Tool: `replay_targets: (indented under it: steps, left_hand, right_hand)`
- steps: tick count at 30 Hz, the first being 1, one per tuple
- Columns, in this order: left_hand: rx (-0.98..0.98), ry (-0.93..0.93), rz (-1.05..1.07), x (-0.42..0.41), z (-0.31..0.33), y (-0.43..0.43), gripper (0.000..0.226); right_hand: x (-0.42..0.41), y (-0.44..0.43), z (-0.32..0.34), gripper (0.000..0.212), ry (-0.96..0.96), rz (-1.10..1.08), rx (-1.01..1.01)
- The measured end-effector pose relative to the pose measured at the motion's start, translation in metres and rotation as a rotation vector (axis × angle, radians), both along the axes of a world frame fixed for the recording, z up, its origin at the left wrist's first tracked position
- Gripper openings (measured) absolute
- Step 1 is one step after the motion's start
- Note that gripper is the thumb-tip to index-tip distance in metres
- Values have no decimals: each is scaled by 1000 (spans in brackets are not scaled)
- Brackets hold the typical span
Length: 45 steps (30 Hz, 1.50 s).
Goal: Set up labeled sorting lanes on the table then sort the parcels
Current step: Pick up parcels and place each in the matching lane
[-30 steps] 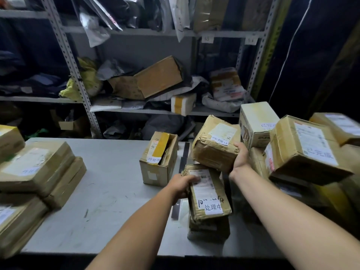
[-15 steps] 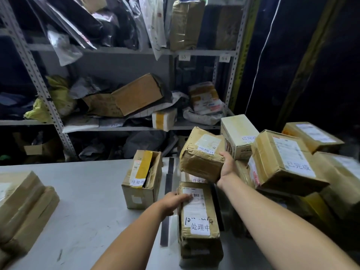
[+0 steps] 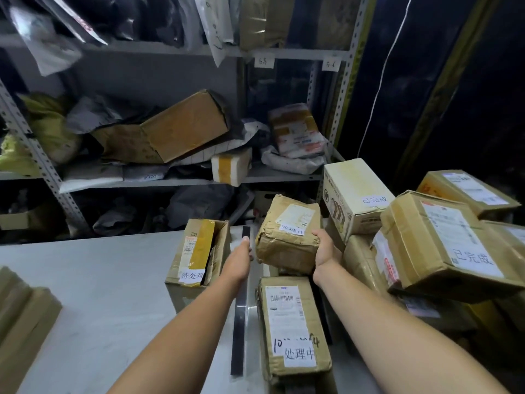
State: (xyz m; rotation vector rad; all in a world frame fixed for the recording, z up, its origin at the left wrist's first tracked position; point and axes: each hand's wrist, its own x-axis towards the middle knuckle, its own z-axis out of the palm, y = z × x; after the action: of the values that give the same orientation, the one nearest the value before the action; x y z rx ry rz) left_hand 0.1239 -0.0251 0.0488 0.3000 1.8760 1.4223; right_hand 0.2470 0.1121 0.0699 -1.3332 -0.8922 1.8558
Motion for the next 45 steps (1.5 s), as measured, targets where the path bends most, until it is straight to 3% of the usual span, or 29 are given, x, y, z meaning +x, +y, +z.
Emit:
replay_targets:
  steps: [8,15,23,28,31,36,42,45]
  left_hand:
    - [36,-103,-51,-9,-4,18,59]
    - [79,-298,-127,-15,6,28,73]
    - [198,-339,26,-13,13,35,42]
    - [272,-326,106,-22,8,32,40]
    - [308,-367,157,-29,4,32,40]
    - [342,-330,151,-37,1,32,38]
    - [302,-265,201,-42,0,26,32]
    - [294,-231,223,-46,-8,22,40]
  right_hand:
    - [-1,12,-11,35,0,4,14]
    - [-6,13,-10,30,28,35,58]
    - [-15,13,-6,30,10,191,175]
    - [-22,11,-12,39,-23,325,161]
    - [-23,12,-9,44,-20,269,110]
    - [-42,35,-33,19,-375,163,316]
    - [-50,56,-67,47,-579,457,311]
    - [-56,60,-77,44,-700,629,340]
